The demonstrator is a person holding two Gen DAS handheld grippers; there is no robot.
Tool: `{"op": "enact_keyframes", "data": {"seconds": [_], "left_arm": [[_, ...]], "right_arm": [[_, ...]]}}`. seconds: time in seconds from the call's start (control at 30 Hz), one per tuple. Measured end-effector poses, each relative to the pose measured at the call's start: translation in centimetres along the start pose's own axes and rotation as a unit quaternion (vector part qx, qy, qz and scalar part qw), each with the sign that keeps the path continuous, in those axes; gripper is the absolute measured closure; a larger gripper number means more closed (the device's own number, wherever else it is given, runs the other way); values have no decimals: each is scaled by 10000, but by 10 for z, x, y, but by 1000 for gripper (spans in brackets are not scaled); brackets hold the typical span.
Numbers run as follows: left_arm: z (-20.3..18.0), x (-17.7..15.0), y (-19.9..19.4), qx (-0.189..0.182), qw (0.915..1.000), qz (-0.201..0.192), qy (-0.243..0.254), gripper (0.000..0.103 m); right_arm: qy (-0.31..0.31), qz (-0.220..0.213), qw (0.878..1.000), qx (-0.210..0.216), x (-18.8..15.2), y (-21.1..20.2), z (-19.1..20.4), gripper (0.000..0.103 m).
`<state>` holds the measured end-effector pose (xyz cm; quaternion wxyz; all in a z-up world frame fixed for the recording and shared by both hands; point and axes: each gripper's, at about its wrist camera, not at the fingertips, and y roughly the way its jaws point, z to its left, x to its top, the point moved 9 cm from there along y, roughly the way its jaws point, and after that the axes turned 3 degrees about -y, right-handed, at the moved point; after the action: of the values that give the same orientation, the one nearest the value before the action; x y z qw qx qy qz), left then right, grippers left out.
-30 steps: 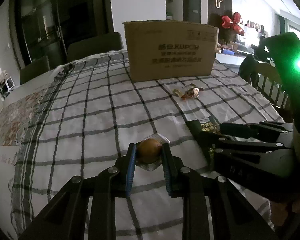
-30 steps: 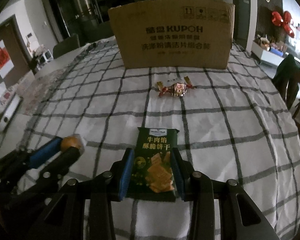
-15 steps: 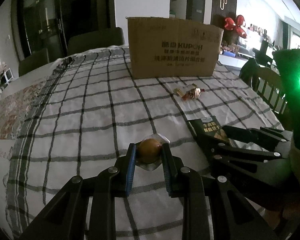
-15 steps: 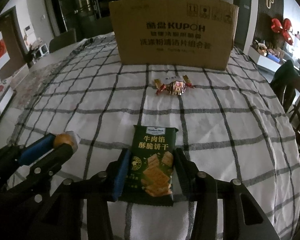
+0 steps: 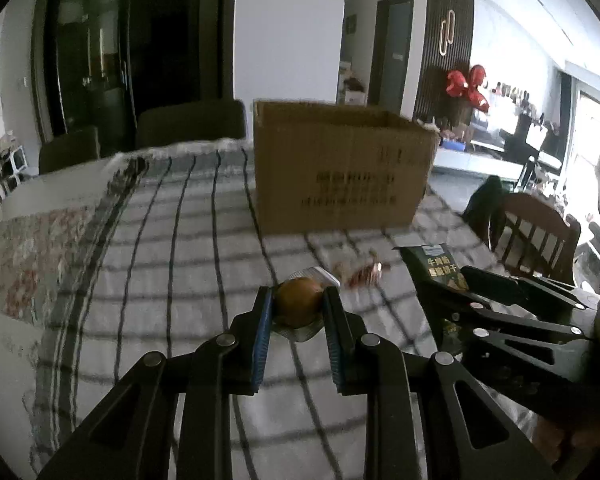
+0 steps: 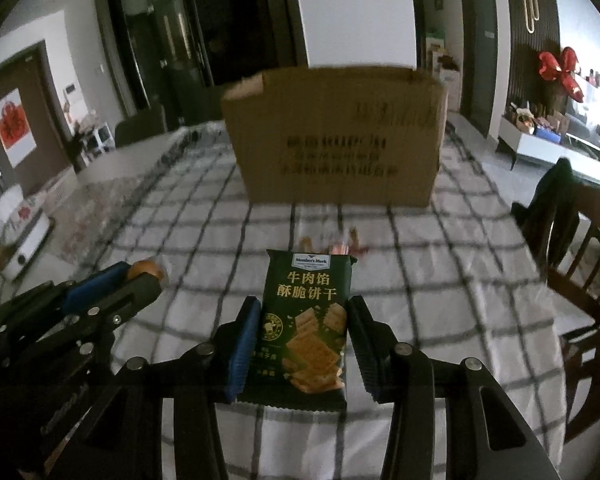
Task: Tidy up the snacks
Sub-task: 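Carry both snacks into the box and open both tools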
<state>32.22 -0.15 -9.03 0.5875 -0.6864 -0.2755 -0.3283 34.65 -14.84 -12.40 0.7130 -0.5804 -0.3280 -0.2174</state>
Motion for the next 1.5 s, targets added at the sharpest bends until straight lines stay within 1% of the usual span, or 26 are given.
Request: {"op": "enact_keyframes", "data": {"seconds": [0.2, 0.47, 0.63, 0.77, 0.9, 1.1, 1.2, 1.27, 1.3, 1.33, 1.37, 1.4, 1.5], "left_arm": [[-6, 45, 1, 45, 9991, -385, 166, 78], [-12, 102, 15, -24, 9972, -696, 263, 78], [-16, 139, 31, -82, 9958, -830, 371, 78], [-18, 162, 50, -147, 9960, -780, 419, 77], [-21, 177, 73, -222, 9968, -639, 417, 77], [-21, 193, 103, -310, 9978, -466, 358, 77], [-19, 199, 115, -275, 9982, -409, 333, 77], [-18, 201, 122, -228, 9985, -359, 341, 71], [-16, 201, 123, -186, 9987, -357, 312, 60], [-15, 201, 122, -163, 9987, -377, 286, 50], [-14, 201, 120, -135, 9986, -425, 275, 49], [-13, 202, 118, -118, 9985, -459, 283, 49], [-9, 197, 108, -38, 9981, -539, 303, 48]], "right_arm": [[22, -429, 9991, -44, 43, -13, -14, 57], [-86, -894, 9959, -129, 104, -15, -29, 57], [-120, -1063, 9942, -116, 142, -8, -39, 57], [-71, -1032, 9946, -76, 167, 6, -50, 57], [-153, -1031, 9944, -157, 189, 21, -59, 57], [-246, -902, 9954, -212, 208, 46, -68, 57], [-266, -853, 9956, -272, 214, 58, -74, 57], [-271, -822, 9957, -318, 217, 63, -77, 57], [-281, -816, 9957, -346, 218, 65, -80, 56], [-299, -802, 9956, -379, 219, 66, -81, 53], [-309, -797, 9955, -419, 219, 67, -82, 43], [-315, -817, 9951, -462, 219, 66, -84, 41], [-431, -877, 9935, -577, 216, 62, -83, 40]]}}
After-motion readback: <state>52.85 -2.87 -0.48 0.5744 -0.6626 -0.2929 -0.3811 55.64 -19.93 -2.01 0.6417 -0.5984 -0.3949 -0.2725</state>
